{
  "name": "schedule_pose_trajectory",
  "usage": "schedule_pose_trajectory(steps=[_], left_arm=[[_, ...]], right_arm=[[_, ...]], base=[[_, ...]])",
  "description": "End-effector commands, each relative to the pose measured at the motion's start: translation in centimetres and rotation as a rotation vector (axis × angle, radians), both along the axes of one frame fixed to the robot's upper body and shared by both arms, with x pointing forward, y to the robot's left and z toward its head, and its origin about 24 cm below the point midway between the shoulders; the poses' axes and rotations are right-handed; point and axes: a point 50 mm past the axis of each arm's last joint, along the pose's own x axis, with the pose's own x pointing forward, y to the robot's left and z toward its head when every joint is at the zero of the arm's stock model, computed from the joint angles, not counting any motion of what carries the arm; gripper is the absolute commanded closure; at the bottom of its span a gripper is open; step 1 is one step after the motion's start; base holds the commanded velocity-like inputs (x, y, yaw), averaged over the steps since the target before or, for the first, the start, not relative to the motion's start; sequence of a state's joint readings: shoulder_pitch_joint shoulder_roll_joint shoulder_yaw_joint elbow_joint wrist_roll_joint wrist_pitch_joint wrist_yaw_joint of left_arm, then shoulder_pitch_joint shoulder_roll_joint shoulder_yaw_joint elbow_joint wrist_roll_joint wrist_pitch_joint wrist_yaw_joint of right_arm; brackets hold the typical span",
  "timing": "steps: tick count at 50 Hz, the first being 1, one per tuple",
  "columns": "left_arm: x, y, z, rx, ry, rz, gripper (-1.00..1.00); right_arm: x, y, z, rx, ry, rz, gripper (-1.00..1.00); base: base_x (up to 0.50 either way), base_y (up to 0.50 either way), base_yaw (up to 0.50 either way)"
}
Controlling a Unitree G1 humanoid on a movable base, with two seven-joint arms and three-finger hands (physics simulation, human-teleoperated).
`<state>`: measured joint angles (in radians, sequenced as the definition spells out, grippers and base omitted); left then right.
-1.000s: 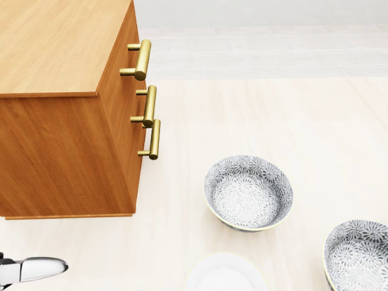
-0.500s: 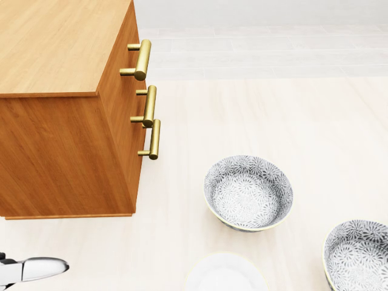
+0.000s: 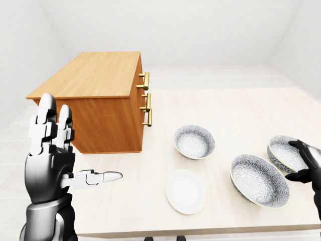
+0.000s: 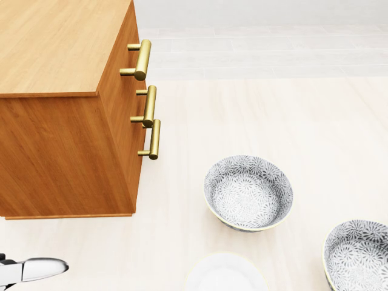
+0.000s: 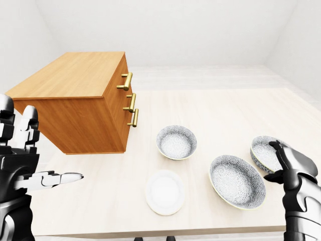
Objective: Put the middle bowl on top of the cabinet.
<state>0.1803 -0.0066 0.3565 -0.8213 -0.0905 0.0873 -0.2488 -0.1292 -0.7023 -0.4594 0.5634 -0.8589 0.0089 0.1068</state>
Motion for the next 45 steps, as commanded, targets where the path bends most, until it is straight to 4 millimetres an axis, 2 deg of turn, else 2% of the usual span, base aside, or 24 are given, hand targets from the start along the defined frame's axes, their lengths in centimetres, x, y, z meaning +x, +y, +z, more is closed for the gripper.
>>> schedule_pose_trajectory(steps=[1, 35, 39, 42, 45], left_arm=[[0.0, 0.1, -0.3, 0.002, 0.017, 0.004, -1.0], [-0.1, 0.2, 0.1, 0.004, -0.001, 0.012, -1.0], [-0.1, 0.2, 0.0, 0.005, 0.002, 0.013, -1.0], [-0.2, 0.2, 0.1, 0.006, -0.003, 0.014, -1.0], [-0.3, 0.2, 0.2, 0.007, -0.009, 0.014, -1.0]], right_arm=[[0.0, -0.2, -0.4, 0.004, 0.005, -0.008, -0.51], [-0.7, -1.3, -1.5, -0.023, 0.021, -0.051, -0.53], [-0.7, -1.4, -1.7, -0.008, 0.025, -0.052, -0.47], [-0.7, -1.4, -1.7, -0.004, 0.025, -0.055, -0.27], [-0.7, -1.4, -1.7, -0.003, 0.026, -0.056, -0.3]], base=[[0.0, 0.0, 0.0], [0.0, 0.0, 0.0], [0.0, 0.0, 0.0], [0.0, 0.0, 0.0], [0.0, 0.0, 0.0]])
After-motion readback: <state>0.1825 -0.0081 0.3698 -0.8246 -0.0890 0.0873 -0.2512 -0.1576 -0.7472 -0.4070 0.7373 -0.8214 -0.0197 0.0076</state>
